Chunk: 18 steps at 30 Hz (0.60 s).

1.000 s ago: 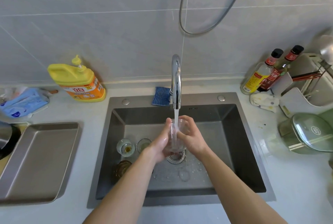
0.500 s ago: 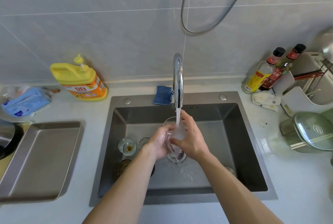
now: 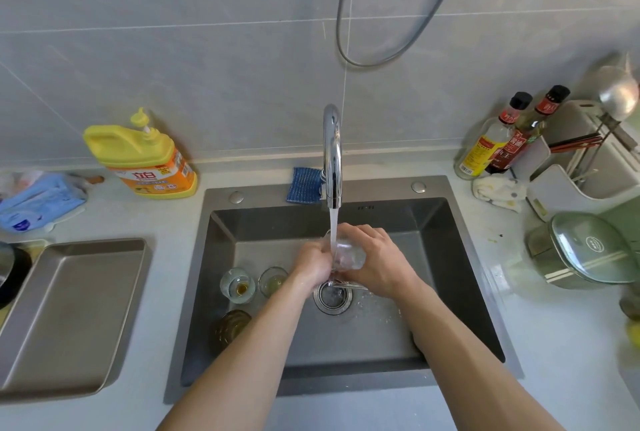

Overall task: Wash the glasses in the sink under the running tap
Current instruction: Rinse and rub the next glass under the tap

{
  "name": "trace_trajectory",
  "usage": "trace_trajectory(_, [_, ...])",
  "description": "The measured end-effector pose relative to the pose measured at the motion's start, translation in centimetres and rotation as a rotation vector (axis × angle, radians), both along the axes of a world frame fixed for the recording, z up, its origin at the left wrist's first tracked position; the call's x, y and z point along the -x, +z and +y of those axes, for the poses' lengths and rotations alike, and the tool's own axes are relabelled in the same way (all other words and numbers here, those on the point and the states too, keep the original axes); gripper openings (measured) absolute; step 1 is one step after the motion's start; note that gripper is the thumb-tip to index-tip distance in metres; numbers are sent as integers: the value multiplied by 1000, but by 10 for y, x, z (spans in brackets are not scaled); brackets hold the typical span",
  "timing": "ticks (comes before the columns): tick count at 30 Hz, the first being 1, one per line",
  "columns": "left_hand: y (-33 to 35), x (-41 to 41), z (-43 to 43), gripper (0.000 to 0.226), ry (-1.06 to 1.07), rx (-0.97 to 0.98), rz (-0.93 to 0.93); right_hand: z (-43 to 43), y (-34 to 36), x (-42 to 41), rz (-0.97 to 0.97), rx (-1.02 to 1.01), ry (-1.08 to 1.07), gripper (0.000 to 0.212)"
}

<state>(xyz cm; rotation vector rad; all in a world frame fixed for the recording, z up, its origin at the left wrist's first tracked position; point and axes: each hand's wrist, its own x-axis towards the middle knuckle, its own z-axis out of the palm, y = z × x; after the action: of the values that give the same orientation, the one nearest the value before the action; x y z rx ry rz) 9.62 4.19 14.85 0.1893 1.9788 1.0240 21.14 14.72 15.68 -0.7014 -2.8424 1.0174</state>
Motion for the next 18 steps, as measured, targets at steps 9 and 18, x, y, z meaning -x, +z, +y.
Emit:
trace_trajectory(9, [2,6,-6,26,75,-53,24,-2,-3,-6,-36,401,-182,88])
trace_trajectory(18, [6,-16,-20,51,103,-404,-500,-39,11,14,146,921,-602,73])
